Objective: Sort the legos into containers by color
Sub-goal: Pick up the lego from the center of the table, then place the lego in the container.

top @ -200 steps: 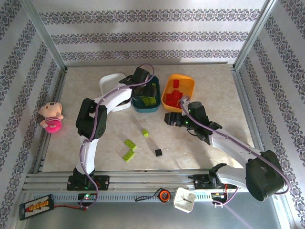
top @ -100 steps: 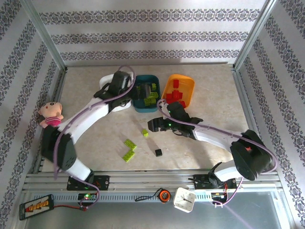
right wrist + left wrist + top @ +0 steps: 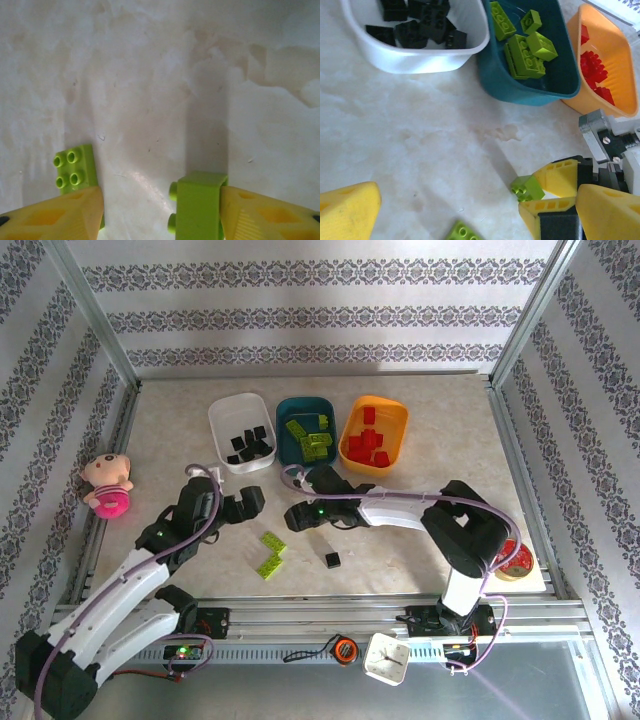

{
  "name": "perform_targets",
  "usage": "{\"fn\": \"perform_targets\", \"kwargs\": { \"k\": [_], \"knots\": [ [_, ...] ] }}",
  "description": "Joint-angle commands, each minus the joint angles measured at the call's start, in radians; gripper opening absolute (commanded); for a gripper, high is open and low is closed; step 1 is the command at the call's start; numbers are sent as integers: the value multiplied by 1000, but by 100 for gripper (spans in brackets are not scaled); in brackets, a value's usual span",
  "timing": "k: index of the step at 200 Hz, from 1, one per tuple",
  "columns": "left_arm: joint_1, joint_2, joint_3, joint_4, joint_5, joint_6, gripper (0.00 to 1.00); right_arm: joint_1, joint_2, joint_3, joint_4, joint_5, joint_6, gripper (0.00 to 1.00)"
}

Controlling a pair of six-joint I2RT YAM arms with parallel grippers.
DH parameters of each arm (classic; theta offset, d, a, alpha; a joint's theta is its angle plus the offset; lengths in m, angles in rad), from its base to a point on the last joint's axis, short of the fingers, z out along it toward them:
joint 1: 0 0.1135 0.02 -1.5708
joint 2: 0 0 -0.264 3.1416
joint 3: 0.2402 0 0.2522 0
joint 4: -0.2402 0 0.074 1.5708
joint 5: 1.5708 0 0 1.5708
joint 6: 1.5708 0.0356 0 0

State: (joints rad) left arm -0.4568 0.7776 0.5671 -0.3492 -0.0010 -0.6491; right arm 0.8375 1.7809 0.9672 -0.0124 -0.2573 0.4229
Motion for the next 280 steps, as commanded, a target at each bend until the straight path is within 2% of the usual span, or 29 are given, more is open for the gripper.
{"fn": "perform_targets", "kwargs": {
  "k": [1, 52, 85, 120, 151, 190, 240, 259, 280],
  "knots": [
    [1, -48, -38, -84, -46, -53, 100, 15, 31, 36, -54, 65, -23, 57],
    [1, -89, -83, -76, -33, -69, 100, 20, 13, 44, -79, 100, -37, 29],
    [0, -78, -90, -57, -18, -66, 100, 3, -87, 55, -84, 85, -47, 22],
    [0, -56, -105, -19, 11, -71, 100, -76, -177, 136, -95, 54, -51, 21],
    [0, -29, -111, 17, 51, -58, 100, -148, -150, 263, -105, 86, -53, 21],
    [0, 7, -106, 33, 107, -35, 100, -214, 48, 462, -160, 170, -25, 20],
    [0, 42, -118, 56, 163, -21, 100, -227, 261, 663, -219, 168, -24, 21],
    [0, 53, -122, 62, 176, -15, 100, -225, 309, 714, -252, 176, -28, 23],
    [1, 76, -117, 64, 202, -2, 99, -223, 338, 745, -282, 200, -29, 31]
  ]
}}
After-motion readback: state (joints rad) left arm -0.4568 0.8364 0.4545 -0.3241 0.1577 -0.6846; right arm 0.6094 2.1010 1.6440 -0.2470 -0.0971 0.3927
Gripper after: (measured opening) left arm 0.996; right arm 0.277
